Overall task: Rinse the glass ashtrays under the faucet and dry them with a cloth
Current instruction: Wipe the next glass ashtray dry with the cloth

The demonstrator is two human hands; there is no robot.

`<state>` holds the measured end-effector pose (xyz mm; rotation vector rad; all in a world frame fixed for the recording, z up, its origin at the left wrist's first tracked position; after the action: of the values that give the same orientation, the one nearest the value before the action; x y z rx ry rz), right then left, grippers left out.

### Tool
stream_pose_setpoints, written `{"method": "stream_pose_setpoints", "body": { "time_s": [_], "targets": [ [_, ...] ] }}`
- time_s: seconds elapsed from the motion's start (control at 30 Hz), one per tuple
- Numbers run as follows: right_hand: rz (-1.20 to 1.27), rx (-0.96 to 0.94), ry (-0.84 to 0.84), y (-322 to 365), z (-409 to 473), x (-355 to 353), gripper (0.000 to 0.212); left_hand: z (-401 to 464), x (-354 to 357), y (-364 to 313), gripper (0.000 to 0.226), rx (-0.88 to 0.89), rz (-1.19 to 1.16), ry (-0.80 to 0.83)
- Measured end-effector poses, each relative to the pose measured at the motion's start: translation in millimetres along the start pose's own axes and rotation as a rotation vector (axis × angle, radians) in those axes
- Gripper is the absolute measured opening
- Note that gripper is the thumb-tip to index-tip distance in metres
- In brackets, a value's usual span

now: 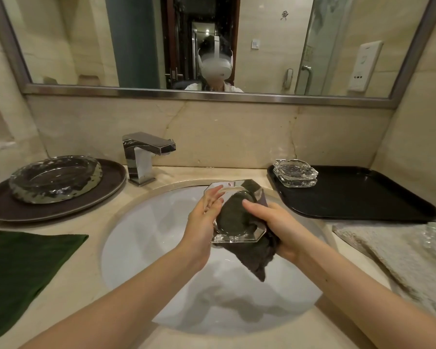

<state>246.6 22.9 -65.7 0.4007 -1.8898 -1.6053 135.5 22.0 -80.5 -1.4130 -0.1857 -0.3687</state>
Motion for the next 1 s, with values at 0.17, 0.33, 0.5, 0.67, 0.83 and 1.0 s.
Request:
{"method": "stream_pose_setpoints", "body": {
  "time_s": [0.17, 0.33, 0.5, 0.67, 0.83, 1.0],
  "targets": [
    [-0.668, 0.005, -0.226, 22, -2, -26, 0.003, -3, -9, -3, 0.036, -0.051, 0.414, -0.089],
    [-1.015, 0.126, -0.102, 22, -1, -21, 0.015, -2, 1, -2, 0.018, -0.146, 0.675, 0.074],
    [-0.666, 0.030, -0.141, 13, 0, -22, 0.015, -1, 3, 3, 0.016, -0.177, 0.684, 0.119],
    [-0.056, -0.105, -0.185, 1, 0, -9, 0.022, -5, -20, -5, 0.022, -0.109, 0.547, -0.243],
    [0.352, 0.073, 0.013, -31, 1, 30, 0.039, -10, -47, -22, 0.031, -0.062, 0.503, -0.478],
    [0.264, -0.049, -0.134, -20, 7, 3, 0.028, -5, -40, -15, 0.026, -0.092, 0.390, -0.358]
  ]
}}
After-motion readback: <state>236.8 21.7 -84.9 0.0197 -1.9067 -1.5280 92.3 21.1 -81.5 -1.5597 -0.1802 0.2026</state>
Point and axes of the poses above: each hand's wrist, its own z-axis towards the middle knuckle, its own x-axis out of the palm, y = z × x, the point moved 8 cm from there along z, towards the middle knuckle, and after that the axes turned 13 degrees about y, right-handed, at the moved point
